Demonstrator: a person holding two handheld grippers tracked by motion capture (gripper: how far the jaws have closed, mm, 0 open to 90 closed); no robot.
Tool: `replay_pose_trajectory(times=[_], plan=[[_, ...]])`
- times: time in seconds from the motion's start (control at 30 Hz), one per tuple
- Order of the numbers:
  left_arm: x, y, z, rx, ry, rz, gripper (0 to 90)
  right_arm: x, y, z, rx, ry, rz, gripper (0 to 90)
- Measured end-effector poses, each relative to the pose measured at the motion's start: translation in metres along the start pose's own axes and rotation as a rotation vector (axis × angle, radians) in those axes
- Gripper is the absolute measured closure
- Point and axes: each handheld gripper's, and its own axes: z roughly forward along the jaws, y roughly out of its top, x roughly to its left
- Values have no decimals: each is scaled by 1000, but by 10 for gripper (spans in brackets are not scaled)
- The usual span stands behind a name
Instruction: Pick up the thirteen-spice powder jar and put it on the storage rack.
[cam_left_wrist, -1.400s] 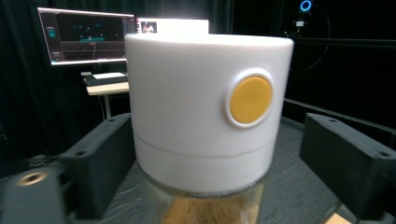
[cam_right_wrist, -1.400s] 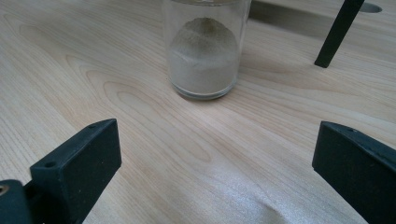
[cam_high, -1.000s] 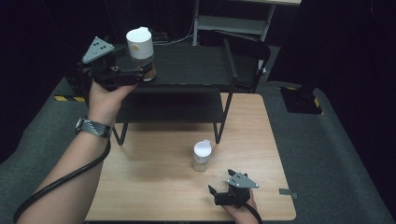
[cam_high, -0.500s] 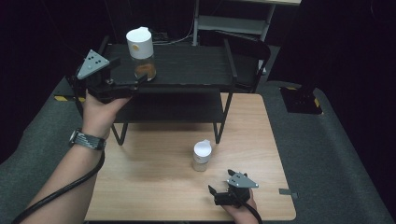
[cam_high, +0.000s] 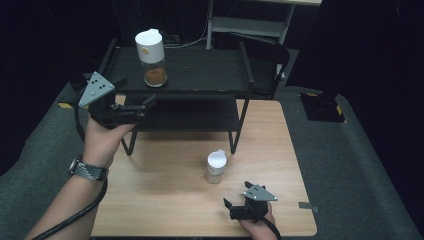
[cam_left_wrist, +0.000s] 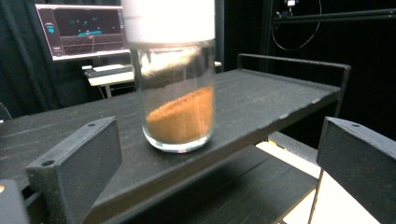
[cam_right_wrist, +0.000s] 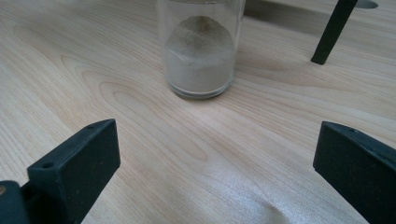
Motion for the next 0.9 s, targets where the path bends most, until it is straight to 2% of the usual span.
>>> replay_pose_trajectory(times=[0.33,0.7,0.9], plan=[[-1,-22,-11,27,-12,-26,3,2,1,1,8,-6,-5,1],[1,-60,-25,63,-23,-57,3,6,1,1,8,-29,-12,0],[-2,-75,-29,72,-26,-55,3,7,1,1,7,-33,-11,0]])
